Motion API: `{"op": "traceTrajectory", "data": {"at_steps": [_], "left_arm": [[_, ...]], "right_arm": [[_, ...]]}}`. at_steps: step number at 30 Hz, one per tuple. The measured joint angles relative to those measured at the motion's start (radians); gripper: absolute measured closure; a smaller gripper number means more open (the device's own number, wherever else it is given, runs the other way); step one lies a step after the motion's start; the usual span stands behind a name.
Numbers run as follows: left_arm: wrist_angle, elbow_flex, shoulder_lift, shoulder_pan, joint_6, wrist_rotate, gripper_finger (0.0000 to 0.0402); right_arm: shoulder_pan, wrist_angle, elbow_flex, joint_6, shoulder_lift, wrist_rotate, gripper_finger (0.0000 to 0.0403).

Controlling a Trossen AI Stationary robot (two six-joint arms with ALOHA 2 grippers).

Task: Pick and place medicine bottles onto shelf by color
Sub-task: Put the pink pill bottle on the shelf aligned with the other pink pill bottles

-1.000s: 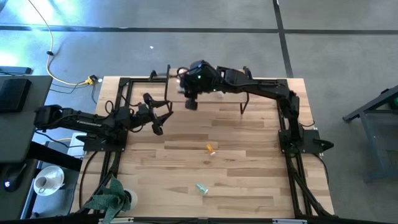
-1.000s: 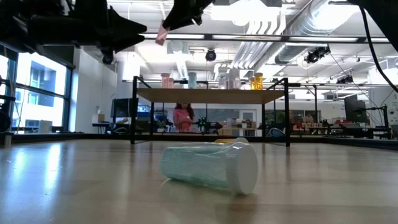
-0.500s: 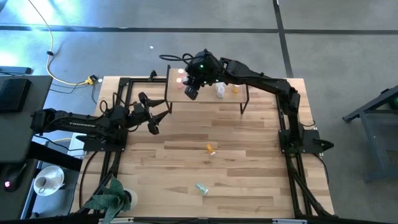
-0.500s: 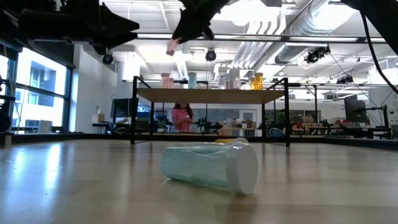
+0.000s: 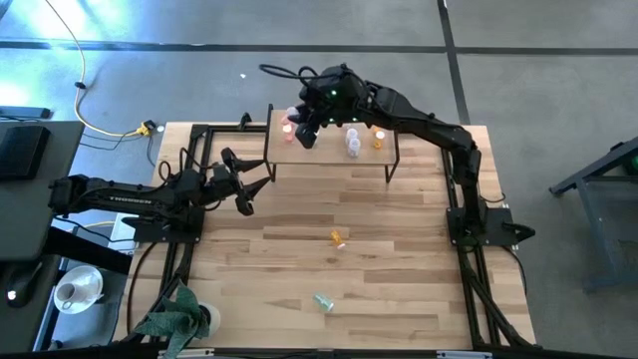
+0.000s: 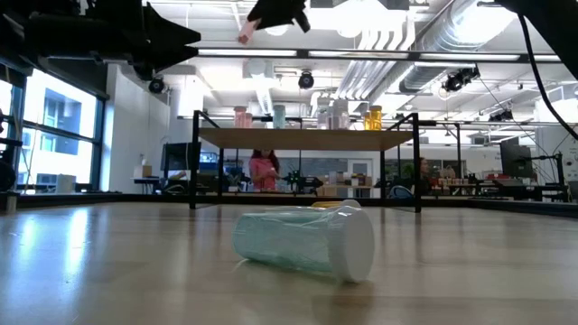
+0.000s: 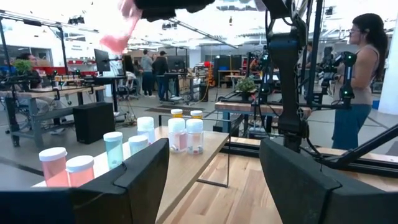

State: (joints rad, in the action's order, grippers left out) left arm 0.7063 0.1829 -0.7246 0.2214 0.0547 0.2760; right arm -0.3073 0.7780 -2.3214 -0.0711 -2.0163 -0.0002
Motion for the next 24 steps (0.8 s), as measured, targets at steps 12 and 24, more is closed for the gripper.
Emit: {"op": "traceTrajectory", "data": {"at_steps": [12, 24], "left_arm": [[-0.017, 0.0, 0.0, 0.0, -0.003, -0.003, 0.0161], [-0.08, 0.0, -0.002, 0.001, 0.0, 0.0, 0.0161]], "right_arm": [[0.014, 0.057, 0.081, 0.054, -0.028, -0.036, 0.031], [0.019, 0.054, 0.096, 0.106, -0.113, -0.064, 0.031]]}}
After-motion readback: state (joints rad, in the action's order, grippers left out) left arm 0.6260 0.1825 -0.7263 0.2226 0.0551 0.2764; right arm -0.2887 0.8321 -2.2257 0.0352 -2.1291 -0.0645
